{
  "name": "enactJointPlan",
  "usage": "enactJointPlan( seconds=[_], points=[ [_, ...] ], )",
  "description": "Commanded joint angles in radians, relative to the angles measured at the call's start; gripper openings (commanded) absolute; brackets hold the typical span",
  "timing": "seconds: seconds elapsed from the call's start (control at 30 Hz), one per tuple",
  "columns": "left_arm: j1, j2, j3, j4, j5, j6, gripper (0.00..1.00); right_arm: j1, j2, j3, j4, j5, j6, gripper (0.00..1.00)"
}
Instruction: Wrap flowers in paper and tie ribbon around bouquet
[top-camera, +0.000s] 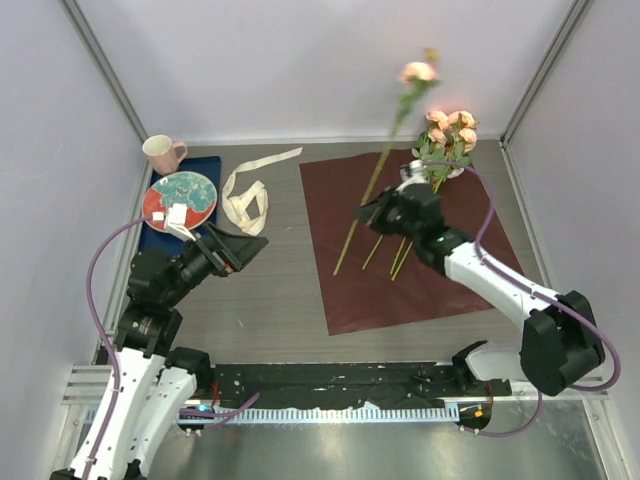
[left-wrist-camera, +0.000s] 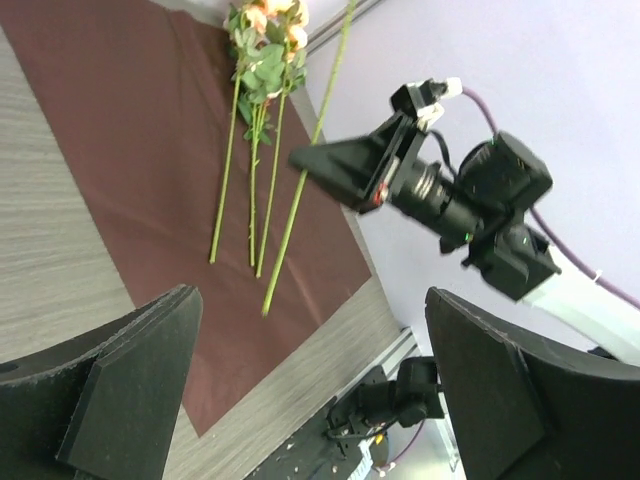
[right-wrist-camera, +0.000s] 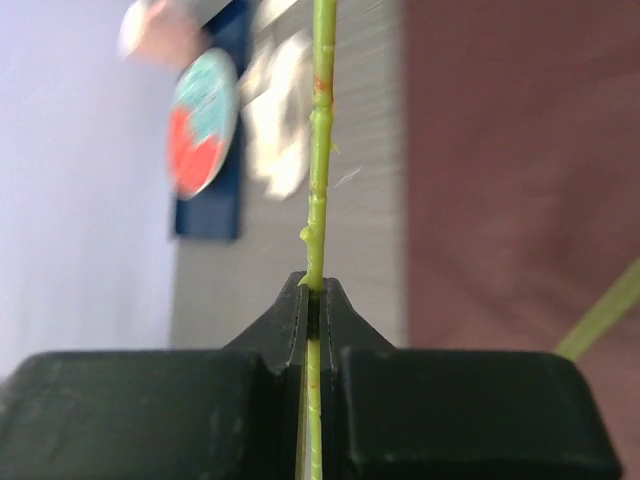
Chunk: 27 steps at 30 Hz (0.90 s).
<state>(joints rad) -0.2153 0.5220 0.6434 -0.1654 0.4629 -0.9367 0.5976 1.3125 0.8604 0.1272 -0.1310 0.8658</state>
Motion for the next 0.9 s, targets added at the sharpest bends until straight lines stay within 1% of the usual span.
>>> enactJointPlan(
  seconds=[0.0,0.07,0.13,0.23,0.27,0.37,0.53,0.6,0.63,0.87],
  points=[
    [-0.001,0.042,0.062,-0.132,0.022,0.044,0.99,-0.244,0.019,0.074,-0.291,0.051,-0.149,0.0],
    [0.001,0.068,0.052,-0.08,0.052,0.004,0.99,-0.304,0.062,0.124,-0.342,0.062,-0.189,0.0],
    [0.001,0.084,0.019,-0.011,0.091,-0.03,0.98,-0.324,0.112,0.144,-0.354,0.079,-0.218,0.0],
    [0.001,0.108,0.001,0.015,0.106,-0.057,0.98,-0.331,0.155,0.143,-0.337,0.105,-0.223,0.0],
    [0.001,0.116,-0.002,0.018,0.112,-0.057,0.98,-0.331,0.168,0.137,-0.305,0.105,-0.225,0.0],
    [-0.001,0.115,-0.008,0.012,0.123,-0.048,0.98,-0.331,0.226,0.144,-0.299,0.113,-0.24,0.0],
    [0.001,0.095,-0.028,-0.003,0.126,-0.044,0.98,-0.332,0.254,0.123,-0.264,0.128,-0.238,0.0],
    [0.001,0.096,-0.036,-0.002,0.126,-0.044,0.98,-0.332,0.289,0.13,-0.267,0.128,-0.244,0.0],
    [-0.001,0.099,-0.037,0.0,0.126,-0.044,0.98,-0.334,0.298,0.14,-0.27,0.166,-0.246,0.0],
    [-0.001,0.13,-0.04,-0.003,0.145,-0.039,0.98,-0.337,0.364,0.184,-0.282,0.206,-0.3,0.0]
  ],
)
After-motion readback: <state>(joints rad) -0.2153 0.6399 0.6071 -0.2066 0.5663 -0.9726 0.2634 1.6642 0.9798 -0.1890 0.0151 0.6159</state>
